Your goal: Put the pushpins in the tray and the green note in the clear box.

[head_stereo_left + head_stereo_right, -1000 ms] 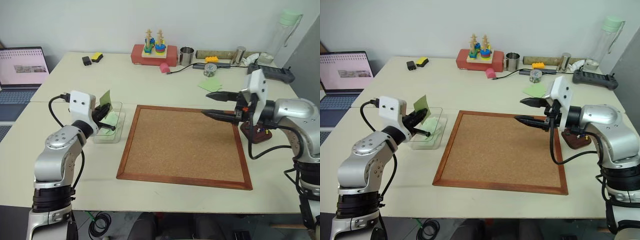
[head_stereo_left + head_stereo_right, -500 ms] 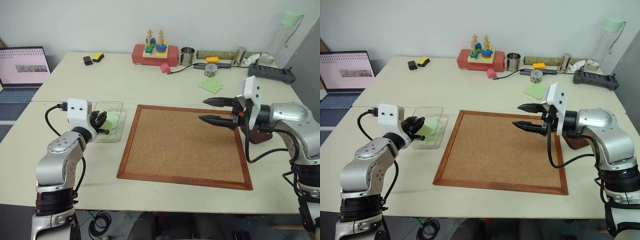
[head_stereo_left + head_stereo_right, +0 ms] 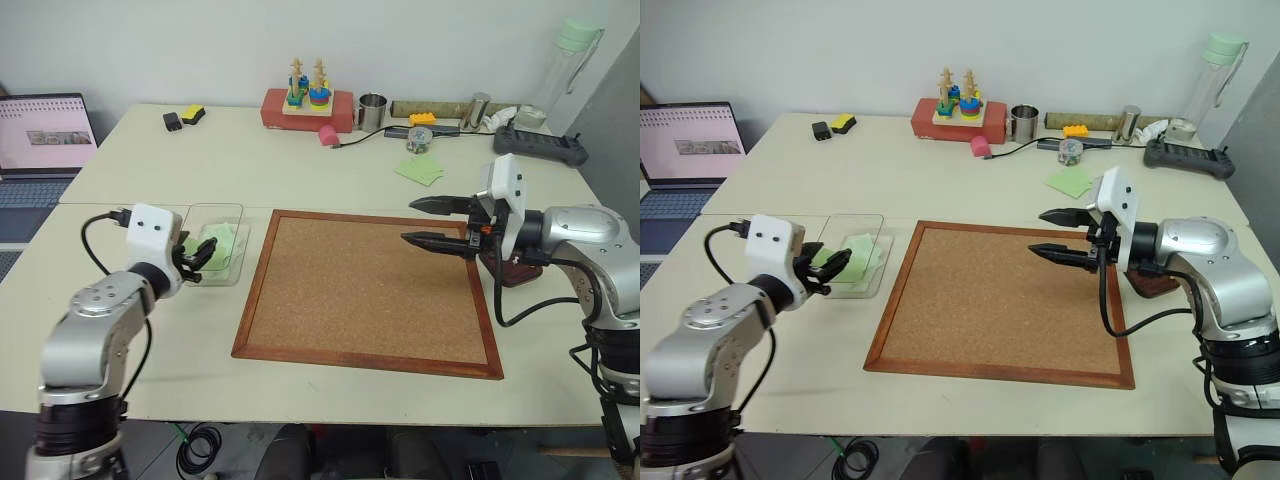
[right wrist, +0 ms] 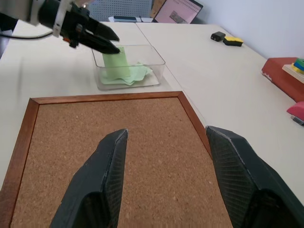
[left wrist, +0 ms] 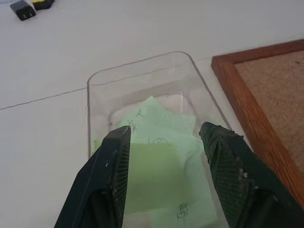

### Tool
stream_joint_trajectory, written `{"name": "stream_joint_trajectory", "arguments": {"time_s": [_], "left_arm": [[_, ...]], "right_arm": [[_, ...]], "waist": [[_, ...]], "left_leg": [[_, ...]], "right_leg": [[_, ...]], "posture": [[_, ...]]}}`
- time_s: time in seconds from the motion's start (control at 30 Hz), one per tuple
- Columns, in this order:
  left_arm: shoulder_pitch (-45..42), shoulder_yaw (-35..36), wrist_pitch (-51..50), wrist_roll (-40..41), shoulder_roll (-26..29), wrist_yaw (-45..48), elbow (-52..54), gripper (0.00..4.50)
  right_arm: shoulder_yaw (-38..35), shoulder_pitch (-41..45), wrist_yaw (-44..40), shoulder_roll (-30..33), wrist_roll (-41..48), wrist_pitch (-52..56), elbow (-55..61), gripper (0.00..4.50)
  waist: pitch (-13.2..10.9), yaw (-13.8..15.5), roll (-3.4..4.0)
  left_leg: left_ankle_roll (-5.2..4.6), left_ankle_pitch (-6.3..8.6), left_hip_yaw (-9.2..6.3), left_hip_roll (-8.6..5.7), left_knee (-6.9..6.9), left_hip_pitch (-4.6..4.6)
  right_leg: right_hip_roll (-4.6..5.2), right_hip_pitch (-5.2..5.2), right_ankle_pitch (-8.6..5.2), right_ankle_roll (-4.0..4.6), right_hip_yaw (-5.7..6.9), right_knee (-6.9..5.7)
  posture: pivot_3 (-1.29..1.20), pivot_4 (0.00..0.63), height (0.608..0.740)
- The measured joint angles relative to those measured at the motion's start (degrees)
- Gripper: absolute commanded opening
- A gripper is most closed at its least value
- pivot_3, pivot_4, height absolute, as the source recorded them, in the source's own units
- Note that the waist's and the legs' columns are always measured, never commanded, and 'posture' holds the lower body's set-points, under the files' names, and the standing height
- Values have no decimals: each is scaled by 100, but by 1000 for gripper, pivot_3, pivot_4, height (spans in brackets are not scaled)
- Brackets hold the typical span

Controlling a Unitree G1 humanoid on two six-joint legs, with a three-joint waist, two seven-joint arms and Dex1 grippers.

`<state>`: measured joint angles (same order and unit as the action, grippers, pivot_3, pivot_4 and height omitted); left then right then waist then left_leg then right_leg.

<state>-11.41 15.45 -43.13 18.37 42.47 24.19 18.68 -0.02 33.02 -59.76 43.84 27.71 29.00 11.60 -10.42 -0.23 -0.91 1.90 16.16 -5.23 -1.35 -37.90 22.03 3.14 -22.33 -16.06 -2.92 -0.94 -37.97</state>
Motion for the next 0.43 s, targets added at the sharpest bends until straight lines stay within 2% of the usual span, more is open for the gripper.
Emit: {"name": "stream_joint_trajectory", "arguments": {"time_s": [0.07,0.17,0.33,0.43], "left_arm": [[351,-8,476,-78,646,641,267,2505],[724,111,901,86,1109,1530,418,2505],[1145,766,932,606,1713,2869,56,2505],[1181,1070,941,838,1765,3221,-42,2505]], "right_arm": [[-156,-172,-78,263,-16,-98,-66,2769],[-366,-427,-318,687,-135,-331,-155,2769],[-1126,-1417,-986,1769,-254,-683,-608,2769],[-1581,-2004,-1254,2048,-306,-750,-728,2769]], "waist": [[-2,3,5],[-4,26,10],[-10,28,15],[-11,8,17]], "left_leg": [[1,0,10,-3,4,0],[-11,6,16,-4,3,1],[-24,14,15,3,4,0],[-26,15,28,6,4,-12]], "right_leg": [[1,1,0,0,-5,10],[4,2,0,0,-5,16],[2,3,-2,4,0,12],[2,7,-3,4,-8,4]], "posture": [[0,150,740],[0,150,740],[0,150,740],[0,150,740]]}}
